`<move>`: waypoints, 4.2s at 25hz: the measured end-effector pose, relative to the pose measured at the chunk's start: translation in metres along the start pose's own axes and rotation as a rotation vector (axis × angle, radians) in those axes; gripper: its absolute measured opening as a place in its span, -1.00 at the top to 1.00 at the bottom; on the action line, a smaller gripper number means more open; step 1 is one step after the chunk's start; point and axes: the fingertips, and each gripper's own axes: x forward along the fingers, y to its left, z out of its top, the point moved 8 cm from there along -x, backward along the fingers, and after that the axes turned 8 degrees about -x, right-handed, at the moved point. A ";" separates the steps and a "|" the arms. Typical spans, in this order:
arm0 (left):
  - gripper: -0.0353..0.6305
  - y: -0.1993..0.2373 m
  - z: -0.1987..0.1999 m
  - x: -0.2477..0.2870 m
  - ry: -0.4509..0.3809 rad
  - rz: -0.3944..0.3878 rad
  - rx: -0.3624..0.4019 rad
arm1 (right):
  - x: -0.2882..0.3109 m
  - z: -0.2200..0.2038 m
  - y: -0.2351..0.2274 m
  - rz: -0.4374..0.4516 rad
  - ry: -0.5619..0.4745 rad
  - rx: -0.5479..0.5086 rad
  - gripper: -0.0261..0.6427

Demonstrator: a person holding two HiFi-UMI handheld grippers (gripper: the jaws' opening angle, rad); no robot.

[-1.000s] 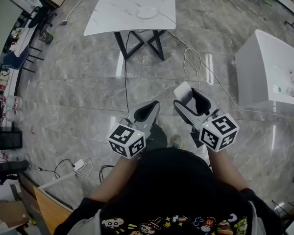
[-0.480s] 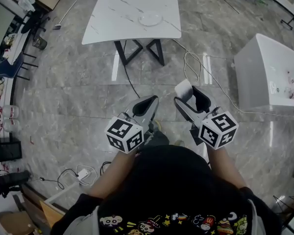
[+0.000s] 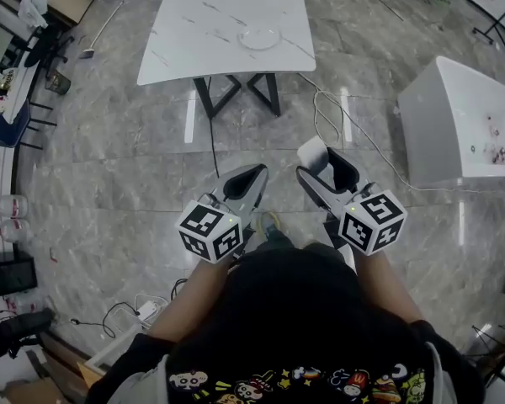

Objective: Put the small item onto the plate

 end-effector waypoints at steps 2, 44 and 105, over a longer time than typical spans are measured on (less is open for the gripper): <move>0.89 0.009 0.003 -0.004 -0.006 0.005 -0.006 | 0.008 0.001 0.004 0.001 0.005 -0.001 -0.06; 0.89 0.090 0.039 0.053 0.006 0.117 0.003 | 0.111 0.020 -0.056 0.057 0.061 -0.016 -0.06; 0.89 0.430 0.150 0.352 0.236 0.160 -0.266 | 0.542 0.048 -0.332 -0.026 0.572 -0.057 -0.06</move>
